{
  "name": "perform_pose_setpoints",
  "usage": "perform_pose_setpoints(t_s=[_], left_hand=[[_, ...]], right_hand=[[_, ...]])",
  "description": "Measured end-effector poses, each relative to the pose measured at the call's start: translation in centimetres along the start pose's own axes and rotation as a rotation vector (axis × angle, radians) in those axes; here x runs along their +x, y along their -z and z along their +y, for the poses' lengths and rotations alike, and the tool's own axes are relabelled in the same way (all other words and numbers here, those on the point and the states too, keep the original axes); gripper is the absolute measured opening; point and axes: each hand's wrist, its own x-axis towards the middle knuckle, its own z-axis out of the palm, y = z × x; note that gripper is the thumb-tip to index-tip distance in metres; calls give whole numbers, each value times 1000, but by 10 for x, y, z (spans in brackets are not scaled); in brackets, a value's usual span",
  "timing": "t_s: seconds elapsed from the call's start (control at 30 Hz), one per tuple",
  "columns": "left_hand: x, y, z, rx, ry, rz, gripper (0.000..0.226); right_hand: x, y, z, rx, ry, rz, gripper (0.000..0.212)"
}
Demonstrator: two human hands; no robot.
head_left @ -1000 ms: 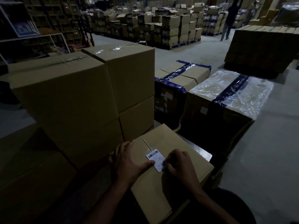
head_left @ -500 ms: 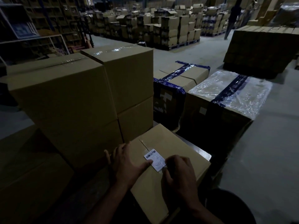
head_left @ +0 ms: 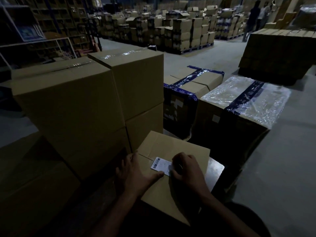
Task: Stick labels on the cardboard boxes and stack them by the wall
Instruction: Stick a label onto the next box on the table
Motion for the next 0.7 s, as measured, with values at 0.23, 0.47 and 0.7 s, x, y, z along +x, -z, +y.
perform_pose_setpoints(t_s=[0.23,0.47,0.7], left_hand=[[-3,-2,-1,-2,-21,74,130],[-2,-4,-4,10,-21,86,130],[-2,-5,-5,-2,-13,85,131]], right_hand=[[-2,1,0,15,-18,-25,34],[0,4,0,66,-48,-31,33],[4,2,2,46,-60,-36,36]])
